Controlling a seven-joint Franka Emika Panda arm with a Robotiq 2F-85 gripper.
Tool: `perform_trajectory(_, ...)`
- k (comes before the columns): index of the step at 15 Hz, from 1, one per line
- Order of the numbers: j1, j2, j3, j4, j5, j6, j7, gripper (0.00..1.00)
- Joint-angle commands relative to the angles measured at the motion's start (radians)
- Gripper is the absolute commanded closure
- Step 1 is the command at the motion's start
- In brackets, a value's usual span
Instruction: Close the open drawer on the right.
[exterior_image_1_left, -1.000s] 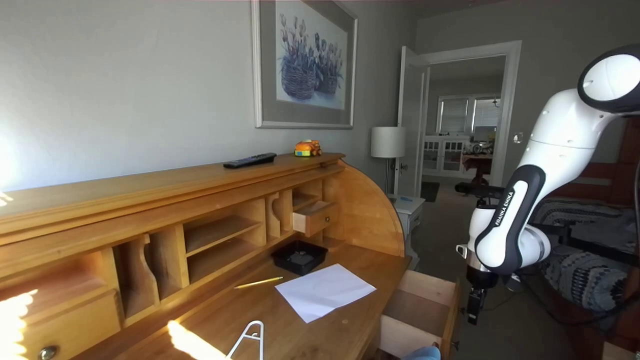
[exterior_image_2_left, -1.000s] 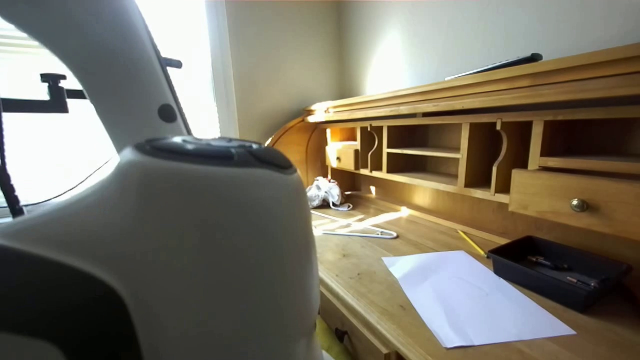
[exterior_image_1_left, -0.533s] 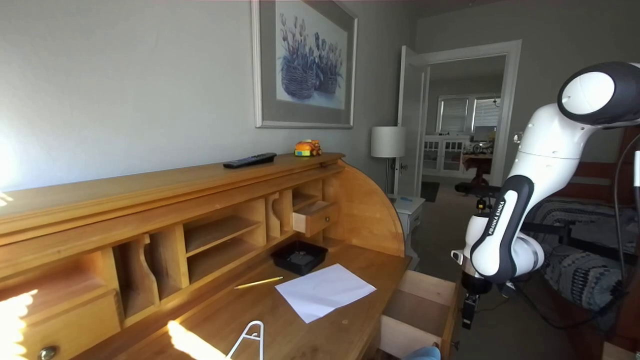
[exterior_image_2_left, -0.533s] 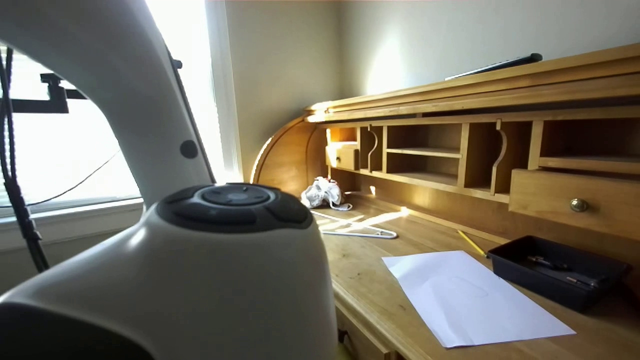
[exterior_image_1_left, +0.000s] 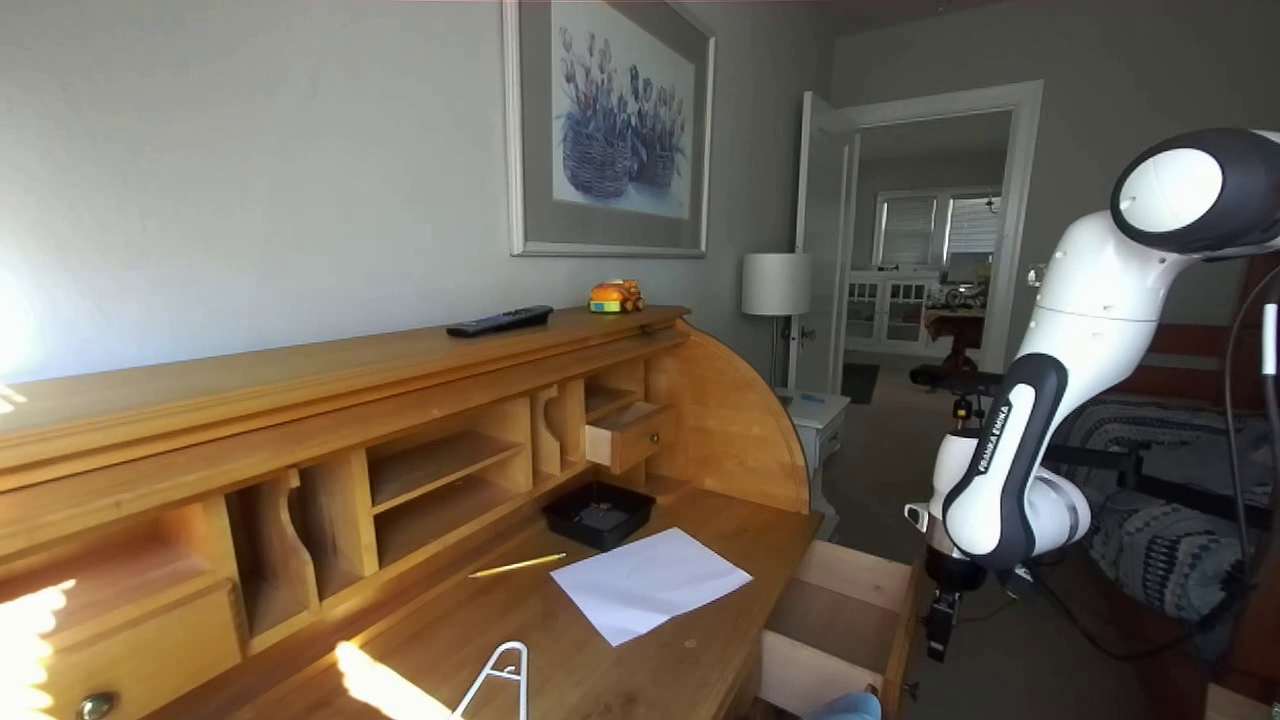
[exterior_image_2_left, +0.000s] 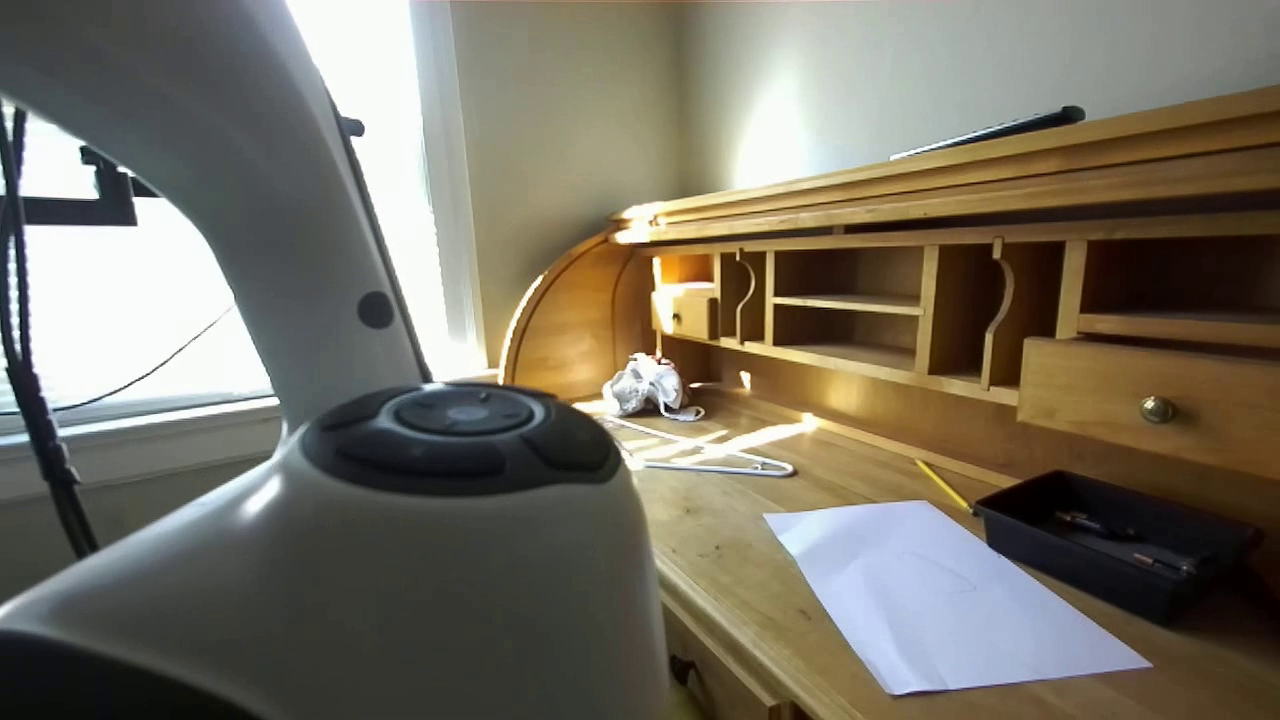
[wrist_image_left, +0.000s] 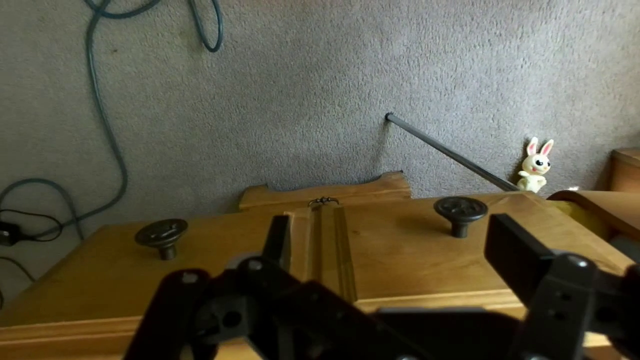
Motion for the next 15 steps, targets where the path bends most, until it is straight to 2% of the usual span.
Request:
perform_trajectory(1, -0.054, 0.096, 0.028, 0.051, -0.051, 0.046, -0.022, 0.0)
perform_trajectory(8, -0.119, 0.209, 0.061, 0.15, -0.175, 0.153, -0.049, 0.0)
perform_trajectory(13, -0.127, 0.251, 0.062, 0.176, -0.217, 0.221, -0.022, 0.0)
perform_trajectory(15, -0.11, 0.262, 0.052, 0.177, -0.223, 0.275, -0.006, 0.0)
